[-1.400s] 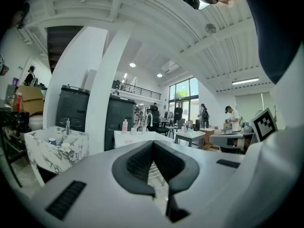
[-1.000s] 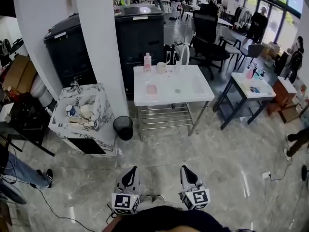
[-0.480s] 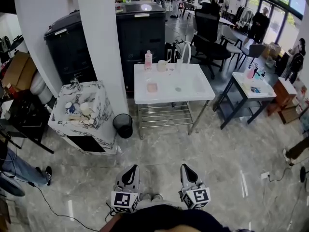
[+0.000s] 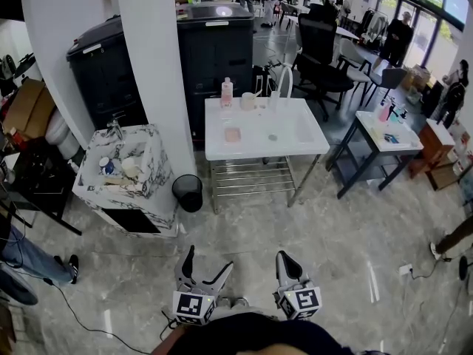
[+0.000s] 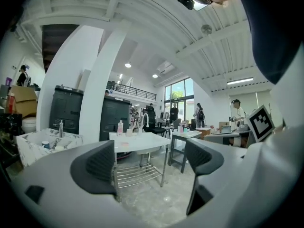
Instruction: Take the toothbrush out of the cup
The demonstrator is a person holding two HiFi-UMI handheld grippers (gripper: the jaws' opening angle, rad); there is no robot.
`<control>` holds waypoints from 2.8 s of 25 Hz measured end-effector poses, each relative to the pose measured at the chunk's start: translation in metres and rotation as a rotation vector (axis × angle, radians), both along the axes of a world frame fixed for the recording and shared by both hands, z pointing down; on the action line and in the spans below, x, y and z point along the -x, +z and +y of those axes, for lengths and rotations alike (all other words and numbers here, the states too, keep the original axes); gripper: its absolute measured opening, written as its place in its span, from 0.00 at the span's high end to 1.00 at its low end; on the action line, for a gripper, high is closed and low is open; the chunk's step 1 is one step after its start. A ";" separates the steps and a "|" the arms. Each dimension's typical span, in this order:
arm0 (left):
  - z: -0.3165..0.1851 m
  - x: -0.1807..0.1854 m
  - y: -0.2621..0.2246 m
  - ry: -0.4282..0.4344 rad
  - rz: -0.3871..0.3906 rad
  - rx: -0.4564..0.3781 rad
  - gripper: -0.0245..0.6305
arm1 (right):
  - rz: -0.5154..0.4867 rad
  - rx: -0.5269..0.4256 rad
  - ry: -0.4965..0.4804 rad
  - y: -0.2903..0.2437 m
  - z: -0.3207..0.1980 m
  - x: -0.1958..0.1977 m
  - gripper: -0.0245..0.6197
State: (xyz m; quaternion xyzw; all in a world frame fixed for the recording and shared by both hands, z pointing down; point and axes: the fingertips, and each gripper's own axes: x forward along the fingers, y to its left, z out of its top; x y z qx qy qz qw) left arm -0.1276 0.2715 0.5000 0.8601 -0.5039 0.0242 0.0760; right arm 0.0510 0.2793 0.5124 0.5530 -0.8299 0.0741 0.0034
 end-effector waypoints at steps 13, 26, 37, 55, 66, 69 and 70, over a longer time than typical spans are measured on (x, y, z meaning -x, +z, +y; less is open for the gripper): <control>-0.033 -0.016 0.016 0.014 0.013 0.056 0.18 | 0.000 -0.008 0.010 0.002 -0.029 -0.018 0.95; -0.052 -0.033 0.024 -0.032 -0.025 0.048 0.18 | -0.014 0.049 0.013 0.018 -0.040 -0.052 0.95; -0.084 -0.038 0.029 -0.032 0.001 0.062 0.18 | -0.007 0.069 0.036 0.027 -0.061 -0.066 0.95; -0.259 -0.053 0.028 0.067 -0.041 0.056 0.18 | -0.006 0.065 0.107 0.022 -0.224 -0.080 0.95; -0.402 -0.069 0.012 0.113 -0.029 0.037 0.18 | -0.003 0.057 0.172 0.009 -0.355 -0.099 0.95; -0.433 -0.078 0.013 0.145 -0.045 0.040 0.18 | -0.027 0.047 0.175 0.006 -0.386 -0.098 0.95; -0.442 -0.082 0.014 0.159 -0.043 0.046 0.18 | -0.030 0.047 0.173 0.007 -0.395 -0.098 0.95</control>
